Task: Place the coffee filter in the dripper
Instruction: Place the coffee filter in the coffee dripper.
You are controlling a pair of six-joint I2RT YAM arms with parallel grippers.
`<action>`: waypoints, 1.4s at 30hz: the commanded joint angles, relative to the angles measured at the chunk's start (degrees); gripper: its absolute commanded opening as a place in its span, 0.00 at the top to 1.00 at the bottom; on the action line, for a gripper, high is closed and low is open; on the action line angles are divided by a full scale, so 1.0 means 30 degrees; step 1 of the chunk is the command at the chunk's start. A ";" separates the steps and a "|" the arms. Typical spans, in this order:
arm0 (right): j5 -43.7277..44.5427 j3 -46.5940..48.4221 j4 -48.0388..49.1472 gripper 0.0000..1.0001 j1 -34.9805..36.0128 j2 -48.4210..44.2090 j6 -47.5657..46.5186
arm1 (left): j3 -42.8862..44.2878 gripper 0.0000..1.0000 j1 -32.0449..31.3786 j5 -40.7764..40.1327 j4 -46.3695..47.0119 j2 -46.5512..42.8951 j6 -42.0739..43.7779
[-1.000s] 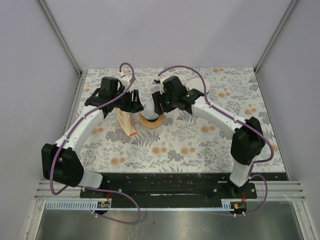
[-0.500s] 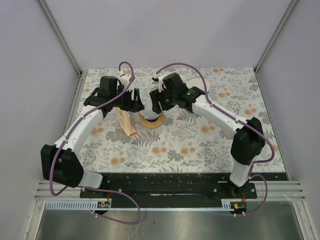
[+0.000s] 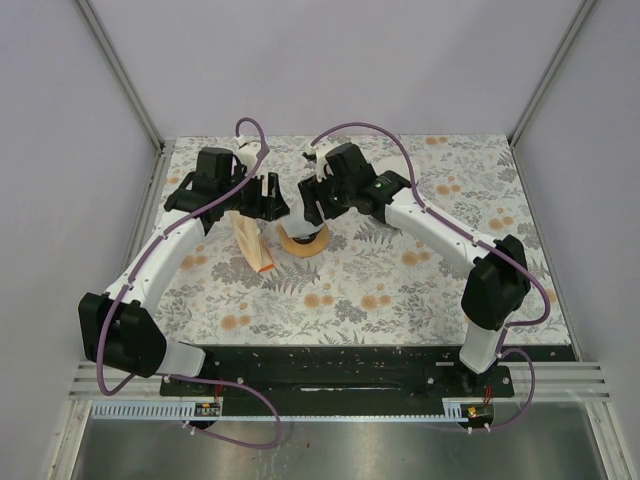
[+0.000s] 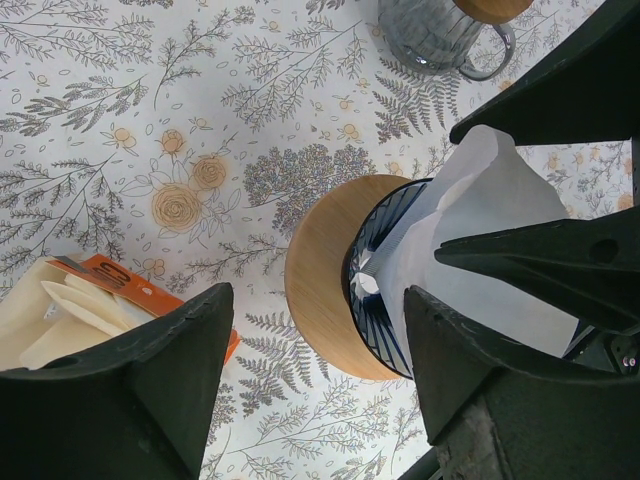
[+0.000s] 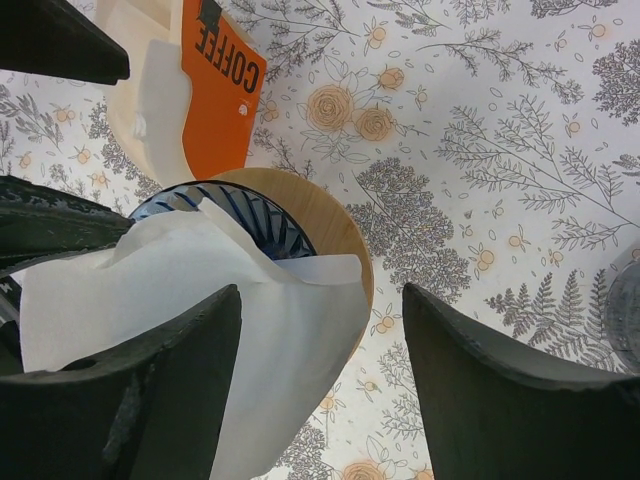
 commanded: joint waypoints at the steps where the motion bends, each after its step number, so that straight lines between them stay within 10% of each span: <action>1: -0.0220 0.0998 0.0154 0.27 0.0011 -0.0840 -0.0478 | 0.0766 0.27 0.0080 0.0319 0.0529 -0.0603 0.0212; 19: -0.1421 0.0619 0.1031 0.63 0.0011 -0.0225 -0.2499 | 0.1000 0.33 -0.0008 0.0904 0.0792 -0.0867 0.0564; 32: -0.1070 0.0530 0.0858 0.61 0.0011 0.0683 -0.3144 | 0.1090 0.27 -0.0946 -0.0851 0.0529 0.1036 0.2347; 42: -0.1041 0.0091 0.1061 0.57 -0.0018 0.1035 -0.3379 | 0.0329 0.41 -0.1179 -0.2054 0.1026 0.1418 0.2907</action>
